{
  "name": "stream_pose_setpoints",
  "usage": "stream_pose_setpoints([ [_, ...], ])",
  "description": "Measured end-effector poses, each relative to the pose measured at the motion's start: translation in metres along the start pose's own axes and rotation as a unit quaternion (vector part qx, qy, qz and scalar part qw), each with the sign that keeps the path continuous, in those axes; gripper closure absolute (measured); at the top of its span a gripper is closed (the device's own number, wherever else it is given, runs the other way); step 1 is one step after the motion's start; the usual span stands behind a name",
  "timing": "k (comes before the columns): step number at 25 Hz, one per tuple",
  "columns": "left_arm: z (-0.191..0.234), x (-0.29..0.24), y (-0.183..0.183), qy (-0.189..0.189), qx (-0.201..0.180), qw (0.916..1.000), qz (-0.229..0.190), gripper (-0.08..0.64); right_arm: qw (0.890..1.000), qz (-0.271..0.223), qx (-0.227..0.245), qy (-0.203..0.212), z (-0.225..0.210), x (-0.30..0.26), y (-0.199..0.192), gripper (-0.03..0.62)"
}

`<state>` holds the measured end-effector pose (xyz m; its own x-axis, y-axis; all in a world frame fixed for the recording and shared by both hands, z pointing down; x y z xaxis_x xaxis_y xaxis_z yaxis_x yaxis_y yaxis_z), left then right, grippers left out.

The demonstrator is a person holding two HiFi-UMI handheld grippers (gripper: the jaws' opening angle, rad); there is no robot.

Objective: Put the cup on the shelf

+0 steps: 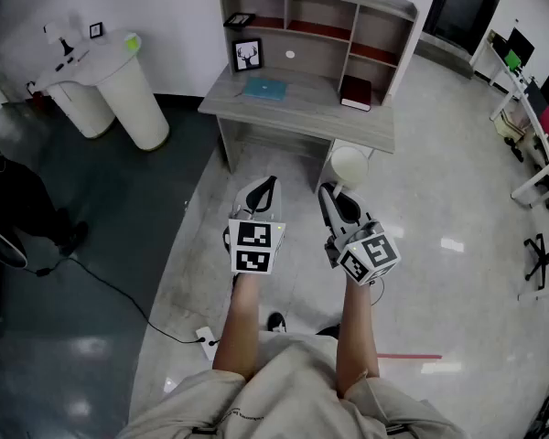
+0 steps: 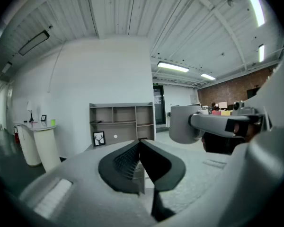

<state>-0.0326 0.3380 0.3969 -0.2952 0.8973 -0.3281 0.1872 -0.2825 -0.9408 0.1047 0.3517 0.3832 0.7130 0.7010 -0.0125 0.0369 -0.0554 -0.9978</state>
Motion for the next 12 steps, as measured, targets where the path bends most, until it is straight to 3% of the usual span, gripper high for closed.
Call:
stream_pose_setpoints([
  [7,0.011,0.006,-0.016,-0.032,0.01,0.9994,-0.007,0.551,1.0,-0.011,-0.026,0.002,0.012,-0.005,-0.006,0.572],
  [12,0.006,-0.007,-0.036,-0.046,0.015,0.9988,0.001,0.551,1.0,0.008,-0.009,-0.007,0.003,-0.006,-0.017,0.571],
])
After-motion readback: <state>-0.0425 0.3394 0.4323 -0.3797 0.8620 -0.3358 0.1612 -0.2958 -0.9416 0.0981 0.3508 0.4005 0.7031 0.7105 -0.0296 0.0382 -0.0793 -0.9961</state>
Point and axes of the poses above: the fingertips, and each gripper's own axes: x backward along the fingers, z to its left, y out of its top, the point moved 4 cm from there along x, backward along the fingers, and after that the axes turned 10 degrees about z, right-handed, at the moved point
